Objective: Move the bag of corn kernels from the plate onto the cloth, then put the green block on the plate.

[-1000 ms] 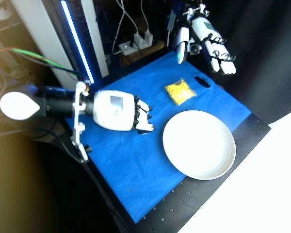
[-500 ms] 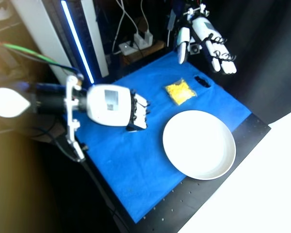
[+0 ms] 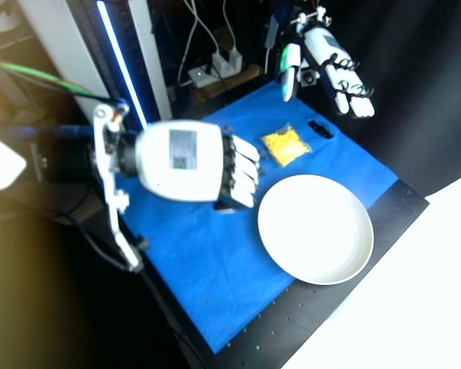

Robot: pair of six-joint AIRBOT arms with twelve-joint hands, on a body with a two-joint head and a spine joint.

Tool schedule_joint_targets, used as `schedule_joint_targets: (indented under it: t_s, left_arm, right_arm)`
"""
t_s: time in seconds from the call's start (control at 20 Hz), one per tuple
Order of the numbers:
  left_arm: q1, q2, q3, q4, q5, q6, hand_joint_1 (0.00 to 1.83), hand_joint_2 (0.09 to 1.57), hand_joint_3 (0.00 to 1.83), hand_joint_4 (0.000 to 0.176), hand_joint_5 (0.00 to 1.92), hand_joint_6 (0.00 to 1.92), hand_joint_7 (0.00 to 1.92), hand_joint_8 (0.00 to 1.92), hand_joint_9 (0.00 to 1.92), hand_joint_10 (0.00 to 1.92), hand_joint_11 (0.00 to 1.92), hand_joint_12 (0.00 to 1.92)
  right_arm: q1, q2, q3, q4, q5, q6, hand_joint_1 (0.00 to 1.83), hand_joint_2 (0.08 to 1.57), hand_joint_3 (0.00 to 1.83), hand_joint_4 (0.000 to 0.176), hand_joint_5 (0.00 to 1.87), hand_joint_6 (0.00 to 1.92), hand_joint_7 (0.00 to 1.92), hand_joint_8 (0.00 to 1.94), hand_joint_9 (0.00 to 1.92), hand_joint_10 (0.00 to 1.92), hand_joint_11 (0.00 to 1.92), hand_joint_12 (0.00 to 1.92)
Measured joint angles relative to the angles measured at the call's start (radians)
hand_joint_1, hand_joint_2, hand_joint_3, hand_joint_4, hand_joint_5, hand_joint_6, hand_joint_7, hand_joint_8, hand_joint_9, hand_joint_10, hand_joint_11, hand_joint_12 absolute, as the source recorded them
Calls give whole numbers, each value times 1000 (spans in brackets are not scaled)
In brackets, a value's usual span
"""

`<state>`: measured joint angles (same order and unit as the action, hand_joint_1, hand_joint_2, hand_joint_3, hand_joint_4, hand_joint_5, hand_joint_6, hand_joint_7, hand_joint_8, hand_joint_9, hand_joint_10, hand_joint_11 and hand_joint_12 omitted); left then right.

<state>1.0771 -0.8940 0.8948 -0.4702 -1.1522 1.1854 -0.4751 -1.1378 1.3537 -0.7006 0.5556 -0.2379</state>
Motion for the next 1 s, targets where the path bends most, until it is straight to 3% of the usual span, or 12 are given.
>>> schedule_joint_targets:
  t_s: [0.2,0.25,0.3,0.45,0.55,0.65,0.7,0.75,0.8,0.9,0.95,1.0]
  left_arm:
    - [0,-2,0,-14,1,0,280,1260,5,154,0,0,0,0,0,0,0,0]
    - [0,-3,0,-10,-2,0,271,1254,2,146,0,0,0,0,0,0,0,0]
    - [0,-6,0,-8,-4,0,282,1255,2,145,0,0,0,0,0,0,0,0]
    - [0,-12,0,-5,-1,-4,310,1259,3,157,0,0,0,0,0,0,0,0]
    - [0,-16,5,-4,-3,-12,308,1273,7,153,0,0,0,0,0,0,0,0]
    - [0,-23,13,-5,-11,-24,307,1272,6,152,0,0,0,0,0,0,0,0]
    - [0,-27,15,-6,-16,-28,309,1274,7,152,0,0,0,0,0,0,0,0]
    - [0,-31,19,-5,-23,-34,303,1273,5,149,0,0,0,0,0,0,0,0]
    - [0,-33,19,-5,-24,-35,318,1277,5,144,0,0,0,0,0,0,0,0]
    - [0,-35,21,-2,-26,-38,338,1284,6,144,0,0,0,0,0,0,0,0]
    - [0,-37,23,-2,-26,-39,346,1295,10,125,0,0,0,0,0,0,0,0]
    - [0,-37,23,-3,-27,-43,335,1292,7,142,0,0,0,0,0,0,0,0]
  right_arm:
    - [51,-50,73,2,-47,1,1352,1222,0,0,675,1174,778,1344,836,1560,786,1837]
    - [61,-75,103,5,-75,1,1237,1240,1,0,702,1319,761,1413,993,1747,1044,1904]
    - [66,-92,125,8,-92,1,1221,1247,1,0,702,1169,792,1543,1001,1797,1130,1918]
    - [73,-182,208,9,-175,0,1200,1233,0,0,698,1258,843,1404,836,1298,775,1719]
    - [74,-234,252,9,-205,0,1170,1246,2,0,657,1403,832,1325,901,1068,799,1549]
    - [76,-280,293,10,-233,0,1230,1212,0,0,661,1265,947,1254,1195,1089,1124,1536]
    - [76,-306,314,13,-253,0,1207,1239,4,0,694,1343,797,1392,1126,1519,1121,1835]
    - [76,-332,336,15,-282,1,1194,1260,4,0,677,1393,744,1453,1057,1678,1099,1904]
    - [76,-354,351,17,-308,0,1116,1257,0,0,707,1374,990,1682,1213,1868,1289,1918]
    - [76,-383,369,18,-342,1,1162,1266,0,0,648,1342,790,1482,788,1398,775,1796]
    - [76,-396,378,19,-360,1,1142,1277,2,0,628,1411,758,1463,722,1258,633,1760]
    - [76,-407,383,19,-379,0,1048,1330,0,0,580,1542,647,912,674,1087,524,1699]
